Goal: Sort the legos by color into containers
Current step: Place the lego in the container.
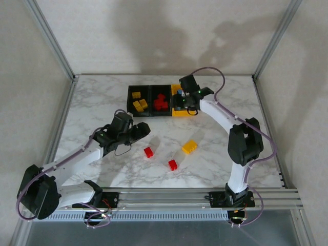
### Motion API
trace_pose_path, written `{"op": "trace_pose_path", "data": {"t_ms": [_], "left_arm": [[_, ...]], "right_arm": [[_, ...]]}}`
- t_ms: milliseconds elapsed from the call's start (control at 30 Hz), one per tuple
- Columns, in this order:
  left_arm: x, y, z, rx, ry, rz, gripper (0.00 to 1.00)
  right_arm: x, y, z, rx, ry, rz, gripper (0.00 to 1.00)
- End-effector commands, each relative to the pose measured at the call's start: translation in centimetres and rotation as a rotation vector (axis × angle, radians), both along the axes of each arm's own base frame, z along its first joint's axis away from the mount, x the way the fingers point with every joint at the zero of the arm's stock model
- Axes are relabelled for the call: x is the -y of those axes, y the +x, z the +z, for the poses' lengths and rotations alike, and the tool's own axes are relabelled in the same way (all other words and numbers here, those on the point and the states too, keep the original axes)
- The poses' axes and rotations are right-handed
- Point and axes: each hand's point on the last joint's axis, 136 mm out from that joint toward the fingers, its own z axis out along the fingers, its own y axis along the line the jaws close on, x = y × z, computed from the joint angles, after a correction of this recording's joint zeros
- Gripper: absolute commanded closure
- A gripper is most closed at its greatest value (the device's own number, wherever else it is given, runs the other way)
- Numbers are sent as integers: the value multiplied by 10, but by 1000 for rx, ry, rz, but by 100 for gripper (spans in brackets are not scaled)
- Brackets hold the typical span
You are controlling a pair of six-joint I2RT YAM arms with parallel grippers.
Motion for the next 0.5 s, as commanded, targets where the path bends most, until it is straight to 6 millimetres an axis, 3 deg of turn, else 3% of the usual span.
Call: {"op": "trace_pose_path", "data": {"t_ms": [0,300,467], "left_arm": [[12,12,14,53,-8,-7,25],[13,10,9,45,3,-8,26],[9,6,7,43,11,-6,26]], "right_arm": [[-2,26,-6,-23,102,-64,38],[-6,62,-25,-102,270,-223,37],[-4,66,-26,-118,296,-266,26]]}}
